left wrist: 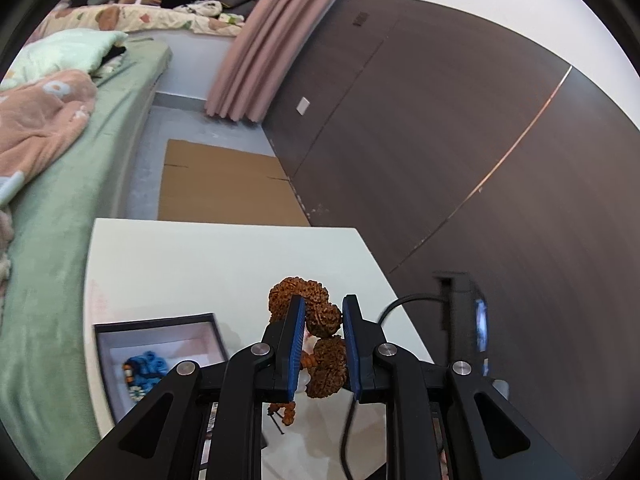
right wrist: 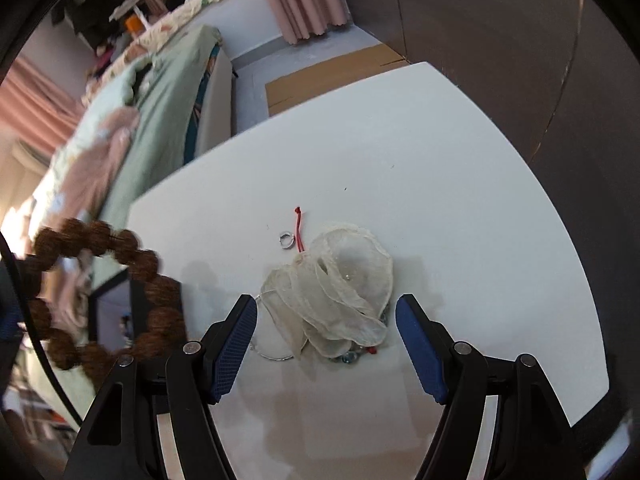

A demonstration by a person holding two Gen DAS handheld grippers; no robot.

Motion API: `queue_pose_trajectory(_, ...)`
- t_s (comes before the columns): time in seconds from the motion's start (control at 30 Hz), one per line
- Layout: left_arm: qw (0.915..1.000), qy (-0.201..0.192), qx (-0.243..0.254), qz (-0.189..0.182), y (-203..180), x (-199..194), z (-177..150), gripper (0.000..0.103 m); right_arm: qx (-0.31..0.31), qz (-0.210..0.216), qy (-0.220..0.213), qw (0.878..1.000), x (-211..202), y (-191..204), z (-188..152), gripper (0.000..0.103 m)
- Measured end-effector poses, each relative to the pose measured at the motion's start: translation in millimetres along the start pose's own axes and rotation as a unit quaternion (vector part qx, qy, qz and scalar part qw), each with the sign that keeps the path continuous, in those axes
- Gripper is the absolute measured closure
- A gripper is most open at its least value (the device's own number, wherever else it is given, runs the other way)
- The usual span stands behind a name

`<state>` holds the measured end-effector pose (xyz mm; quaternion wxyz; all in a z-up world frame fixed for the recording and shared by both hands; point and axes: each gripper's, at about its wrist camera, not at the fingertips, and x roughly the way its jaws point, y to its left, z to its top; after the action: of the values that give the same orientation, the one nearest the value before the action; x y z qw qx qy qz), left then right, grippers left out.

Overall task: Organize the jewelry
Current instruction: 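Carry the bracelet into the box with the left tool while the right tool grasps the white pouch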

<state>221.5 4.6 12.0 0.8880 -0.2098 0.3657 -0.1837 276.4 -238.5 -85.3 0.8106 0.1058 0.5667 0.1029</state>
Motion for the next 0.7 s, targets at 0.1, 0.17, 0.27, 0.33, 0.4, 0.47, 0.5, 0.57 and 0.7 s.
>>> queue_pose_trajectory(0.1,0.9999,-0.010,-0.003,0.005,4.7,-12.1,-0.2,0.083,-0.003,-0.015,0.016,1.000,9.4,2.2,-3.3,0.050)
queue_pose_trajectory(0.17,0.9998,-0.018,-0.005,0.006,7.8,-20.2,0.5,0.083,-0.003,-0.018,0.009,1.000,7.1,3.0,-2.9,0.087)
queue_pose_trajectory(0.27,0.9996,-0.026,-0.009,0.009,15.3,-31.9,-0.5,0.083,0.021,0.006,0.011,1.000,7.4,-3.7,-5.5,0.098)
queue_pose_trajectory(0.33,0.9994,-0.029,-0.013,0.011,20.1,-38.2,-0.8,0.083,0.023,0.015,-0.001,1.000,3.2,-1.2,-7.7,0.098)
queue_pose_trajectory(0.4,0.9992,-0.034,-0.019,0.014,25.8,-44.6,-0.7,0.083,0.028,0.035,-0.017,0.999,-2.8,1.0,-9.0,0.099)
queue_pose_trajectory(0.47,0.9989,-0.034,-0.028,0.014,30.8,-48.2,0.0,0.083,0.030,0.055,-0.033,0.997,-10.2,5.1,-11.0,0.099)
queue_pose_trajectory(0.5,0.9984,-0.034,-0.043,0.009,36.7,-51.0,0.4,0.083,0.031,0.067,-0.041,0.996,-14.1,7.8,-12.4,0.099)
queue_pose_trajectory(0.57,0.9975,-0.026,-0.066,0.001,48.0,-53.7,3.0,0.073,0.033,0.096,-0.055,0.993,-21.5,12.2,-14.8,0.099)
queue_pose_trajectory(0.7,0.9953,-0.031,-0.089,0.024,63.2,-61.8,4.2,0.032,0.021,0.157,-0.086,0.984,-38.0,29.5,-18.8,0.099)
